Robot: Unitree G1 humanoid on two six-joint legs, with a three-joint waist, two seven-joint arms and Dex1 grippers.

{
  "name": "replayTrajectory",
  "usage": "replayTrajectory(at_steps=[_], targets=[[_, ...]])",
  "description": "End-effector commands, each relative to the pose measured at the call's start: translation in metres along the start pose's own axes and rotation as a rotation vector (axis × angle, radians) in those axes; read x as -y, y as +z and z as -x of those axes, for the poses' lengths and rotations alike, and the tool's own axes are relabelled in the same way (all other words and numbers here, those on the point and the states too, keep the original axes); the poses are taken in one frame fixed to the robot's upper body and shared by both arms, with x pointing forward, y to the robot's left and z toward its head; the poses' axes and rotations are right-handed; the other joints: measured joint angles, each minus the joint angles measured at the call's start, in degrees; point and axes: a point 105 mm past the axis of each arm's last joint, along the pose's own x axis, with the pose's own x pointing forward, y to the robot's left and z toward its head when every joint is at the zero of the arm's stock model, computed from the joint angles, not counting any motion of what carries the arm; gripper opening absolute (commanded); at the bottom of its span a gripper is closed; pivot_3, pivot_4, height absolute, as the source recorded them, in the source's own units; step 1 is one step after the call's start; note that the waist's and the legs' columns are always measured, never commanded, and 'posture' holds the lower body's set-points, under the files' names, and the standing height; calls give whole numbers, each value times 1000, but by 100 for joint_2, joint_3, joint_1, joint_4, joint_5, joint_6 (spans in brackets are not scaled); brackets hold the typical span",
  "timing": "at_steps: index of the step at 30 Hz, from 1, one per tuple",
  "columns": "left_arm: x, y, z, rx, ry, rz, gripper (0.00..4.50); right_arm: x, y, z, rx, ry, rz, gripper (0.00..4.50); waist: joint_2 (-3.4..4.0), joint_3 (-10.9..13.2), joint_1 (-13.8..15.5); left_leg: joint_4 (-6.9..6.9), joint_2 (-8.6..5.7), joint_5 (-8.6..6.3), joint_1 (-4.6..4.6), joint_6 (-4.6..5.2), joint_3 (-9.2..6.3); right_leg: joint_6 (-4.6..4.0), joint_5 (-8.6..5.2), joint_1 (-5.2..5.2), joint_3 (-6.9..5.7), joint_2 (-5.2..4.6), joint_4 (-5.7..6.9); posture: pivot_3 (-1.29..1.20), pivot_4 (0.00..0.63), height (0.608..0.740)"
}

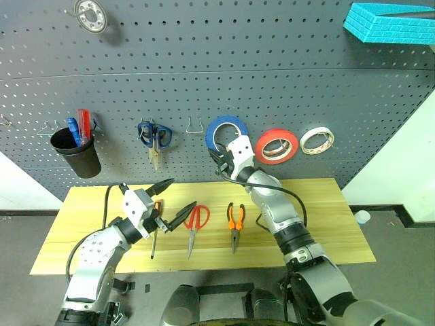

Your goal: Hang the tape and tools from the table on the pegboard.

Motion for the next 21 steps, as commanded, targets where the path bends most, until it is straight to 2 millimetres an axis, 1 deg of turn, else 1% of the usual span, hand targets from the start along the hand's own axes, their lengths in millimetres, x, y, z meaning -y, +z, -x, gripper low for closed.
replayTrajectory(at_steps=[1,4,6,7,15,21], targets=[[-6,14,-3,37,9,-49,4500,8,17,-8,43,-36,20,655,0,0,5,0,0,0,0,-1,0,0,0,0,0,0,0,458,31,740],[-7,15,-4,38,6,-53,4500,12,16,-8,36,-49,24,655,0,0,6,0,0,2,-1,-3,0,0,0,0,0,0,0,458,27,740],[-7,15,-5,39,4,-58,4500,13,16,-7,37,-52,20,1377,0,0,12,0,0,2,-1,-3,0,0,0,0,0,0,0,459,24,740],[-7,15,-6,39,3,-60,4500,13,16,-7,37,-53,20,1592,0,0,16,0,0,2,-2,-3,0,0,0,0,0,0,0,459,24,740],[-8,15,-8,37,-5,-71,4500,15,14,-6,30,-65,37,4172,0,0,12,-2,0,2,-5,-4,0,0,0,-5,0,0,-1,452,23,740],[-7,14,-9,36,-21,-76,4500,16,9,0,22,-66,28,4172,0,0,14,-3,0,2,-6,-4,0,0,0,-5,0,0,-1,447,19,740]])
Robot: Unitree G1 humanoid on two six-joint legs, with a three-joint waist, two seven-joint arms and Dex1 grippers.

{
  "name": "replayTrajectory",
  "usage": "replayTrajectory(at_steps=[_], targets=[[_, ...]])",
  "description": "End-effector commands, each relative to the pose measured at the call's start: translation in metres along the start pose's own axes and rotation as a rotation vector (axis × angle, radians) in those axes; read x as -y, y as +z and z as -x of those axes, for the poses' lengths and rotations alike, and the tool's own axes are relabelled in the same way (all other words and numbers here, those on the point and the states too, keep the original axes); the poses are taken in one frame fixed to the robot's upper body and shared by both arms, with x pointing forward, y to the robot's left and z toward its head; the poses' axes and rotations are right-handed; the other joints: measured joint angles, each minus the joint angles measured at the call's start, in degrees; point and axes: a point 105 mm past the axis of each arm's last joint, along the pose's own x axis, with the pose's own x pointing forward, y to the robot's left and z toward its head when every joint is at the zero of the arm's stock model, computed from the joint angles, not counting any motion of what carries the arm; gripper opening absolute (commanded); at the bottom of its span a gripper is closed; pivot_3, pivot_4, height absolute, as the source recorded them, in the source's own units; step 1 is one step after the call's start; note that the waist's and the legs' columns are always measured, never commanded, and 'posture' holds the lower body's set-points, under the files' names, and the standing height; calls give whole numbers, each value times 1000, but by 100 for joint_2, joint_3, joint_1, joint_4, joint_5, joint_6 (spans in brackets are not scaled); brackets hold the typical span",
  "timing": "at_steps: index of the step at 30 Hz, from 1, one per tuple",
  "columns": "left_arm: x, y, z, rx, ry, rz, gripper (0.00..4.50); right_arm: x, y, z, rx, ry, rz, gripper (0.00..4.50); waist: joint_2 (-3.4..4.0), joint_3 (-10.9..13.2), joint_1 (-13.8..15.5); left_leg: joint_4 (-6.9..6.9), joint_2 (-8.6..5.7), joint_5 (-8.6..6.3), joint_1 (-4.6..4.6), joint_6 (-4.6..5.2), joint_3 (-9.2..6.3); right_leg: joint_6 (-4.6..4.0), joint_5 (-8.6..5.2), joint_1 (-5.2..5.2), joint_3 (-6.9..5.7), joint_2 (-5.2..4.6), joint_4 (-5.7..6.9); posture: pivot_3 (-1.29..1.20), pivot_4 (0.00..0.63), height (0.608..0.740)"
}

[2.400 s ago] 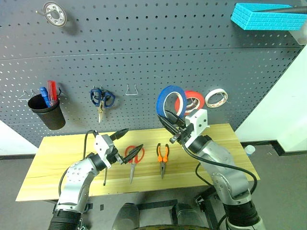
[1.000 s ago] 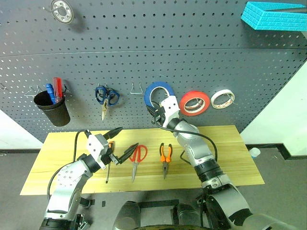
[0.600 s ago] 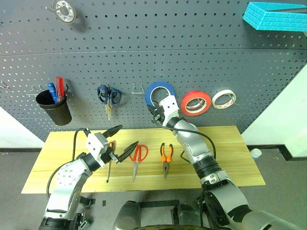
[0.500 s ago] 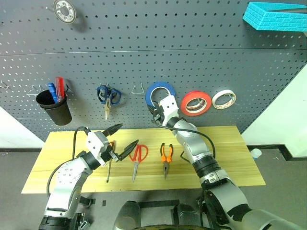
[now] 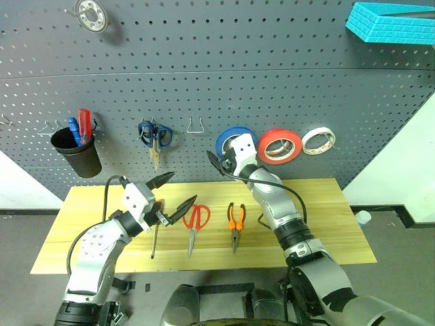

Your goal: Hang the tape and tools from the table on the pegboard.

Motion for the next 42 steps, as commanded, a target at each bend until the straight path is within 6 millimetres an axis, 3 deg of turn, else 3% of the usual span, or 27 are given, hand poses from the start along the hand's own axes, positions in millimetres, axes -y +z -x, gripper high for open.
replayTrajectory(at_steps=[1,12,22,42], targets=[[-1,7,-2,27,-14,-32,4500,3,15,2,61,-5,14,4172,0,0,0,0,0,0,0,0,0,0,0,0,0,0,0,444,18,740],[2,4,0,29,-24,-26,4500,-10,33,34,207,72,-70,4172,0,0,-16,0,0,-1,-1,1,0,0,0,0,0,0,-3,429,25,740],[3,1,3,17,-21,-27,4500,-12,28,56,180,60,-90,4172,0,0,-10,0,0,-1,-2,1,-1,0,-1,0,0,0,-4,427,32,740],[4,7,1,21,-24,-33,4500,4,13,70,75,-16,-63,4172,13,21,-23,0,0,-1,-1,1,-1,1,-3,-1,0,0,-7,408,71,740]])
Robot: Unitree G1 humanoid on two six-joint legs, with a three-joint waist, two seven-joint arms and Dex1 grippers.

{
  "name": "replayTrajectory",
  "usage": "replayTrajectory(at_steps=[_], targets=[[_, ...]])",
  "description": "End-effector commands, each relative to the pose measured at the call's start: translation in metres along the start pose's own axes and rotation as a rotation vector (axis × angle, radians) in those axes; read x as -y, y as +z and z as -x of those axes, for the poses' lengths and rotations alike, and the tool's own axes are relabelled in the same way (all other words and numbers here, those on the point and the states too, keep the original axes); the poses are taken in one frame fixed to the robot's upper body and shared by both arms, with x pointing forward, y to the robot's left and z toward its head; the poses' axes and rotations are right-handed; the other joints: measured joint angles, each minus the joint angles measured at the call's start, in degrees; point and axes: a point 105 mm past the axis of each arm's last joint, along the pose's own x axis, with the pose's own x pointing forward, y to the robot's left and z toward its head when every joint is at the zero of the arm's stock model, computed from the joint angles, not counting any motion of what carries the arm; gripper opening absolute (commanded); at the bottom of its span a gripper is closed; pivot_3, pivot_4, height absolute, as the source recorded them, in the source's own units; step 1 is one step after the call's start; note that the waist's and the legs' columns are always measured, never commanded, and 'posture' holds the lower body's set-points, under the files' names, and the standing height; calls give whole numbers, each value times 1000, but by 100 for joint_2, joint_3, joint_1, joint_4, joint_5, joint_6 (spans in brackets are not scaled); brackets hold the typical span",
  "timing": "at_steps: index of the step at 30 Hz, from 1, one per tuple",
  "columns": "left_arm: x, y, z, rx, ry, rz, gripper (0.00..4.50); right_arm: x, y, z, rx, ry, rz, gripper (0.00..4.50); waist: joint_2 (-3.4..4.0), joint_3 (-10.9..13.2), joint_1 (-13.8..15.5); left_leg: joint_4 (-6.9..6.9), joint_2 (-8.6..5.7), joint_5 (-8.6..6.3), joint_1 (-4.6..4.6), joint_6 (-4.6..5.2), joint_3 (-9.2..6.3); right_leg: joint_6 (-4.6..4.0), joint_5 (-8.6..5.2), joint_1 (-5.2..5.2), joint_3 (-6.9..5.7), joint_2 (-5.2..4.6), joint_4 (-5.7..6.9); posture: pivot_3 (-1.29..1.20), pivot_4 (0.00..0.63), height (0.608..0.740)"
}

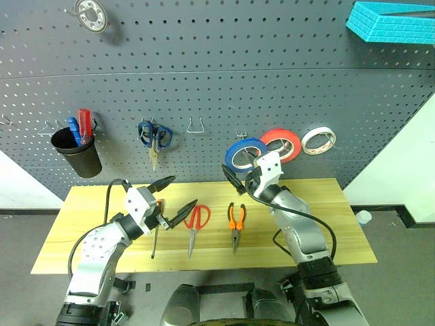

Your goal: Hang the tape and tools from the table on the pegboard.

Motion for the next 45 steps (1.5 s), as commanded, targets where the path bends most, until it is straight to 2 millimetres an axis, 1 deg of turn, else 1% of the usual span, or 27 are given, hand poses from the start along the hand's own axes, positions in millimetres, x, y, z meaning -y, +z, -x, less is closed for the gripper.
replayTrajectory(at_steps=[1,8,12,14,17,20,21,22,25,26,30,32,33,34,40,43,45], targets=[[0,14,-1,33,-11,-37,4500,1,17,0,43,-10,26,4172,3,13,-6,0,0,0,0,0,0,0,0,0,0,0,0,411,75,740],[1,17,5,16,-12,-43,4500,-1,11,2,23,-14,9,4172,15,105,-2,-2,0,0,-2,1,-1,3,-3,-3,0,0,0,431,90,740],[0,16,9,4,-14,-42,4500,-7,6,6,-7,29,-9,4172,24,150,1,-5,0,-1,-5,1,-2,6,-6,-6,0,0,0,430,90,740],[5,11,12,-22,-34,-30,4500,-15,2,16,-40,96,-32,4172,29,156,5,-5,0,-1,-7,1,-2,7,-7,-7,0,-1,-3,424,93,740],[10,6,15,-39,-45,-16,4500,-22,0,29,-77,146,-45,4172,26,178,0,-6,0,-6,-9,10,-1,9,-22,-7,0,-4,-4,418,99,740],[14,6,18,-41,-28,2,4500,-33,-11,44,-156,182,-52,4172,19,241,-2,-7,-1,-7,-9,12,-2,10,-24,-9,-1,-4,-3,417,117,740],[14,6,19,-42,-25,5,4500,-35,-13,47,-172,183,-53,4172,17,270,-6,-8,-1,-7,-9,12,-2,11,-24,-9,-1,-4,-4,417,122,740],[15,6,21,-52,-22,9,4500,-38,-21,48,-216,174,-33,4172,11,303,-12,-8,-1,-7,-9,13,-2,12,-25,-10,-1,-4,-3,417,134,740],[20,4,29,-90,-16,18,4500,-47,-41,46,-315,136,19,4172,3,394,-47,-9,0,-8,-10,13,-2,21,-31,-16,0,-4,-2,430,162,740],[21,4,30,-98,-13,20,4500,-49,-42,46,-326,127,24,4172,2,433,-49,-10,0,-8,-9,12,-1,21,-31,-17,0,-5,-1,433,168,740],[23,1,43,-160,22,36,4500,-69,-49,36,-370,106,13,4172,-11,594,-41,-23,0,-7,-25,11,-2,22,-31,-40,0,-6,0,449,198,740],[27,-2,52,-195,41,53,4500,-75,-51,30,-393,87,9,4172,-15,640,-35,-32,0,-6,-55,10,-1,12,-27,-75,0,-6,2,456,221,740],[29,-3,55,-211,49,60,4500,-76,-52,30,-409,73,10,4172,-8,670,-22,-33,1,-3,-89,5,-2,10,-27,-111,-1,-6,3,457,233,740],[31,-4,59,-227,57,69,4500,-76,-53,29,-426,57,16,4172,-7,719,-7,-33,0,14,-106,-26,-2,10,-26,-129,-1,-6,4,457,239,740],[45,-4,69,-264,75,107,4500,-68,-59,25,-529,-55,47,4172,-24,987,33,-63,-1,22,-115,-42,-2,0,-34,-148,-4,-11,1,448,280,740],[52,-4,72,-276,75,122,4500,-64,-58,24,-552,-117,52,4172,-24,1075,4,-73,0,24,-121,-45,-2,1,-35,-160,-3,-11,2,443,295,740],[56,-4,74,-282,73,132,4500,-61,-56,24,-559,-157,63,4172,-23,1102,1,-76,0,27,-142,-50,-2,2,-35,-181,-3,-11,2,441,302,740]])
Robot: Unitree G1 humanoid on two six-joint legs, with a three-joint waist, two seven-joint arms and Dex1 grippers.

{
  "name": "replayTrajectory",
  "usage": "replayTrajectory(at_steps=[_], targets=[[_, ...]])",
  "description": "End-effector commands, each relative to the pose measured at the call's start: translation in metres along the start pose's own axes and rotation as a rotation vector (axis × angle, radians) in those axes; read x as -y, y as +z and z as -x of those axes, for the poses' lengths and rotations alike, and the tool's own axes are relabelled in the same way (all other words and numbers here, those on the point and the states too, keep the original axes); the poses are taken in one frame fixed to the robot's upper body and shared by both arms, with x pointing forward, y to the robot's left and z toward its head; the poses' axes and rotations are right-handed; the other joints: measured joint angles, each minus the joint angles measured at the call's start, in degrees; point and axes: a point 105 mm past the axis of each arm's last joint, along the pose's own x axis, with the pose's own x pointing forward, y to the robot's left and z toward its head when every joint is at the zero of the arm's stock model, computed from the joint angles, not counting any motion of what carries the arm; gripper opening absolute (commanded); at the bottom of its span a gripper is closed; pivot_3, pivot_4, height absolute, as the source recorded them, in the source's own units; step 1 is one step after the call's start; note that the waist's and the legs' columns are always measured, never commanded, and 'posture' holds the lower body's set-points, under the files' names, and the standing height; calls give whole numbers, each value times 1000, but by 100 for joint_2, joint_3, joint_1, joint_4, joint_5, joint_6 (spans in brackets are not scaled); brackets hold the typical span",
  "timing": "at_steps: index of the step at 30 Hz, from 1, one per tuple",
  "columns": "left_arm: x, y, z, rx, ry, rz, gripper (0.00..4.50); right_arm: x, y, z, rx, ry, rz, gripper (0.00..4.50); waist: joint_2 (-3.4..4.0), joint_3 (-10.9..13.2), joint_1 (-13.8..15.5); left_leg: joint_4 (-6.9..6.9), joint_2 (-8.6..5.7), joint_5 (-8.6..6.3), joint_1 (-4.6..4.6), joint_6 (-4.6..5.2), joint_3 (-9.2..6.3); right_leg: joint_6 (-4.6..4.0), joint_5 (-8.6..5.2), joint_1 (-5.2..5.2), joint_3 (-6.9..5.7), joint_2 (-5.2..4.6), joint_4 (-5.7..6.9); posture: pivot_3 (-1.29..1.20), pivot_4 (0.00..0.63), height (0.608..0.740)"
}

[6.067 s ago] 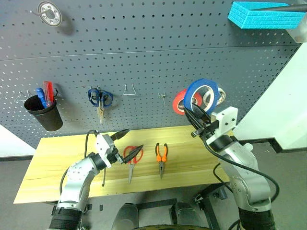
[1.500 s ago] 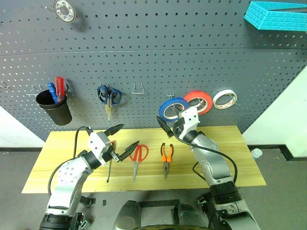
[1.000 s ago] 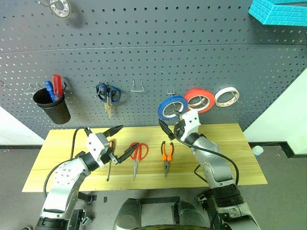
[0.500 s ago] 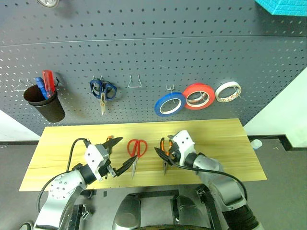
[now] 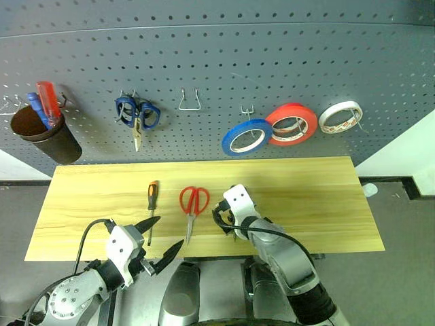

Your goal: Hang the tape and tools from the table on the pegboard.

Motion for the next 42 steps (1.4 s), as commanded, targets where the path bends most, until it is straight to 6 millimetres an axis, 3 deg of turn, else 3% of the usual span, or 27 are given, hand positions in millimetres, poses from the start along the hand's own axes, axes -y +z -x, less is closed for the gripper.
replayTrajectory(at_steps=[1,5,14,30,42], targets=[[7,4,4,8,-2,-2,4500,4,10,4,18,-69,1,4172,1,43,2,-1,0,2,-7,-4,0,2,-1,-6,0,0,0,441,302,740],[8,3,6,0,-3,1,4500,15,9,8,-5,-150,-17,4172,-8,91,7,5,0,10,-57,-18,-4,2,0,-50,-4,-1,2,436,307,740],[8,7,3,6,-10,-6,4500,31,13,8,15,-254,-28,4172,-6,131,1,6,0,9,-59,-17,-4,1,0,-50,-5,-2,2,446,317,740],[14,9,4,-2,-22,6,4500,19,11,1,-50,-184,-35,4172,9,151,-7,5,0,9,-60,-17,-4,1,0,-52,-5,-2,2,441,319,740],[21,9,8,-13,-36,15,4500,21,4,1,-99,-202,-32,4172,0,248,-5,5,0,10,-64,-18,-4,2,0,-58,-5,-2,3,445,342,740]])
